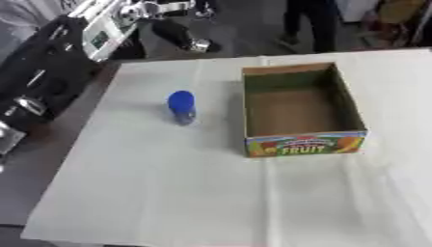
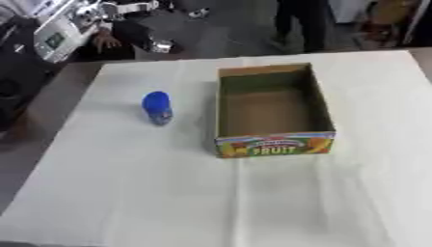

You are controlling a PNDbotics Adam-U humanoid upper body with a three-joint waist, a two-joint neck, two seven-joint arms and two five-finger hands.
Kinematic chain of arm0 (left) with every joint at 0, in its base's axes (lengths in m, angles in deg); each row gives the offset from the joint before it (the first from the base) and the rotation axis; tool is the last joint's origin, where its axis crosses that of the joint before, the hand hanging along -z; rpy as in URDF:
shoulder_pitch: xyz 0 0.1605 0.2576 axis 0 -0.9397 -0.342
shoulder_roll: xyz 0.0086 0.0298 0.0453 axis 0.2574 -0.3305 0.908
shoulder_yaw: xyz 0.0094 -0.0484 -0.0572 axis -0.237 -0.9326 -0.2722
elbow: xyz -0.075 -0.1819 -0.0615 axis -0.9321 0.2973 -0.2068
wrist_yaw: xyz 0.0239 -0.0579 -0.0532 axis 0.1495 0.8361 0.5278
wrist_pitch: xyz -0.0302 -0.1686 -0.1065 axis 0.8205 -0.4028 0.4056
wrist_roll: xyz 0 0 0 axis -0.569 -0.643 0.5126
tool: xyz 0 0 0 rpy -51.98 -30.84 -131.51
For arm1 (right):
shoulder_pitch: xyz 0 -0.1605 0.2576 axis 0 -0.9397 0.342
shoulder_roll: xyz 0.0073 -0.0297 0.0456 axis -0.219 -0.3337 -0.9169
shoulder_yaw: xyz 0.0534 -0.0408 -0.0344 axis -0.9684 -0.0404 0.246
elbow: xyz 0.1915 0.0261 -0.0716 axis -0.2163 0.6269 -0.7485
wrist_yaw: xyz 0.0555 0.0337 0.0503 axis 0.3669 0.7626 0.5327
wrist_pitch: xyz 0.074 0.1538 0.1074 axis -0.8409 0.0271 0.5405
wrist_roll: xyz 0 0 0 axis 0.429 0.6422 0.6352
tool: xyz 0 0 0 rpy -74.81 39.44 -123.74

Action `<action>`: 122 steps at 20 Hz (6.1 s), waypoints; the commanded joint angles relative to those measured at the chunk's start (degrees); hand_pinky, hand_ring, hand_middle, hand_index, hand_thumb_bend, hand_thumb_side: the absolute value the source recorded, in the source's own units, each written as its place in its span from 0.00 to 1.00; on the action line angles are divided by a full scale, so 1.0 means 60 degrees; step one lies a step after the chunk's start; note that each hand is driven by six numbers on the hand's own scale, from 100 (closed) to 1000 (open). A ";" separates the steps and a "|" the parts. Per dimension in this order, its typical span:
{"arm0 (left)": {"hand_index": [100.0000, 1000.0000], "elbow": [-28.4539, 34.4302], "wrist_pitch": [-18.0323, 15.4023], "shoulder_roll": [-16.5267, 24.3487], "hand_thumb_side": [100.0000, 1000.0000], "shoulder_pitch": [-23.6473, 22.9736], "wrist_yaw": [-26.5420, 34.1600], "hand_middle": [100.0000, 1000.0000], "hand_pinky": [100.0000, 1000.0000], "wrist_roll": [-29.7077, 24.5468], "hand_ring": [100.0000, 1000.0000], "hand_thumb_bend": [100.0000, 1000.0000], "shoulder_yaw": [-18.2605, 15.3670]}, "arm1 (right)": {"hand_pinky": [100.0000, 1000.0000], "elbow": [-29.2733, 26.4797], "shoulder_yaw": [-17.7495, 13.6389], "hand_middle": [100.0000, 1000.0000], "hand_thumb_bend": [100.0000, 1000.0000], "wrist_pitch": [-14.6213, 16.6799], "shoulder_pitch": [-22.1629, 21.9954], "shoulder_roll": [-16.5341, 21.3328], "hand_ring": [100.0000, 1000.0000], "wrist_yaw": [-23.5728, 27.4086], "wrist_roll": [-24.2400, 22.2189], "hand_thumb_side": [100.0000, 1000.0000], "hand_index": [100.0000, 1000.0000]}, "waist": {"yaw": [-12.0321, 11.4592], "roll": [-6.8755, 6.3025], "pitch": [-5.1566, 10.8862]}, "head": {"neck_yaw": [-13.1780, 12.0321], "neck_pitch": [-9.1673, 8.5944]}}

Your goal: Pick up objects on the table and place them in the box.

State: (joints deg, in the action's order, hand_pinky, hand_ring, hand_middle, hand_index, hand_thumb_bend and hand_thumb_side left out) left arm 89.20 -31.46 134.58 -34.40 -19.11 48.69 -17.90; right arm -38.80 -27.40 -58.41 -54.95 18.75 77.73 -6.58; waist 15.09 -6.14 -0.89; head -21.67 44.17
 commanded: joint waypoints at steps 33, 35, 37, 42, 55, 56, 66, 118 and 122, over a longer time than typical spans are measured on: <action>1.00 -0.4414 0.0456 -0.1190 0.40 0.1177 -0.1769 1.00 0.93 -0.3416 0.93 0.59 -0.0123 | 0.41 -0.0095 0.0158 0.52 0.00 -0.0169 0.0528 -0.0102 0.46 0.0257 -0.0475 0.78 0.56 | 0.0346 0.0020 -0.0153 | -0.0297 -0.0009; 1.00 -0.4508 0.0375 -0.1191 0.39 0.1163 -0.1846 1.00 0.95 -0.3416 0.94 0.59 -0.0050 | 0.42 -0.0095 0.0160 0.52 0.00 -0.0175 0.0525 -0.0097 0.46 0.0262 -0.0490 0.78 0.56 | 0.0342 0.0019 -0.0150 | -0.0291 -0.0009; 1.00 -0.4591 0.0276 -0.1183 0.39 0.1151 -0.1982 1.00 0.97 -0.3416 0.95 0.59 0.0038 | 0.42 -0.0095 0.0165 0.52 0.00 -0.0178 0.0518 -0.0089 0.46 0.0268 -0.0506 0.78 0.56 | 0.0334 0.0017 -0.0144 | -0.0284 -0.0009; 1.00 -0.4660 0.0012 -0.1209 0.39 0.1114 -0.2234 1.00 1.00 -0.3416 1.00 0.61 0.0126 | 0.42 -0.0095 0.0174 0.52 0.00 -0.0171 0.0501 -0.0077 0.46 0.0290 -0.0551 0.78 0.56 | 0.0324 0.0024 -0.0137 | -0.0279 -0.0009; 1.00 -0.4835 -0.0289 -0.1235 0.36 0.1001 -0.2537 1.00 1.00 -0.3416 1.00 0.56 0.0211 | 0.42 -0.0095 0.0192 0.53 0.00 -0.0165 0.0486 -0.0068 0.46 0.0343 -0.0631 0.78 0.56 | 0.0324 0.0020 -0.0138 | -0.0295 -0.0009; 1.00 -0.4876 -0.0300 -0.1239 0.35 0.0993 -0.2572 1.00 1.00 -0.3416 1.00 0.56 0.0219 | 0.42 -0.0095 0.0195 0.53 0.00 -0.0167 0.0489 -0.0068 0.46 0.0346 -0.0635 0.78 0.56 | 0.0329 0.0019 -0.0139 | -0.0296 -0.0009; 1.00 -0.5152 -0.0458 -0.1339 0.33 0.0890 -0.2788 1.00 1.00 -0.3416 1.00 0.52 0.0172 | 0.42 -0.0095 0.0199 0.53 0.00 -0.0164 0.0525 -0.0087 0.46 0.0367 -0.0652 0.78 0.56 | 0.0372 0.0027 -0.0170 | -0.0293 -0.0009; 0.29 -0.3487 -0.0287 -0.1297 0.42 0.0348 -0.1996 0.36 0.00 -0.2101 0.18 0.00 -0.0227 | 0.43 -0.0095 0.0215 0.53 0.00 -0.0155 0.0532 -0.0093 0.46 0.0486 -0.0768 0.79 0.56 | 0.0392 0.0076 -0.0232 | -0.0304 -0.0009; 0.30 -0.3431 -0.0481 -0.1251 0.38 0.0356 -0.1725 0.36 0.00 -0.1762 0.17 0.00 -0.0291 | 0.43 -0.0095 0.0209 0.53 0.00 -0.0154 0.0519 -0.0086 0.46 0.0484 -0.0765 0.79 0.56 | 0.0377 0.0078 -0.0224 | -0.0308 -0.0009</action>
State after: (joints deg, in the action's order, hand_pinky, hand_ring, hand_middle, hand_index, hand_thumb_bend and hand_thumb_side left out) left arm 67.65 -34.13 124.44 -33.13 -30.12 37.33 -18.71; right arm -38.80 -25.79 -59.36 -52.28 17.68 80.48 -11.04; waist 17.47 -6.06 -2.86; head -23.18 44.17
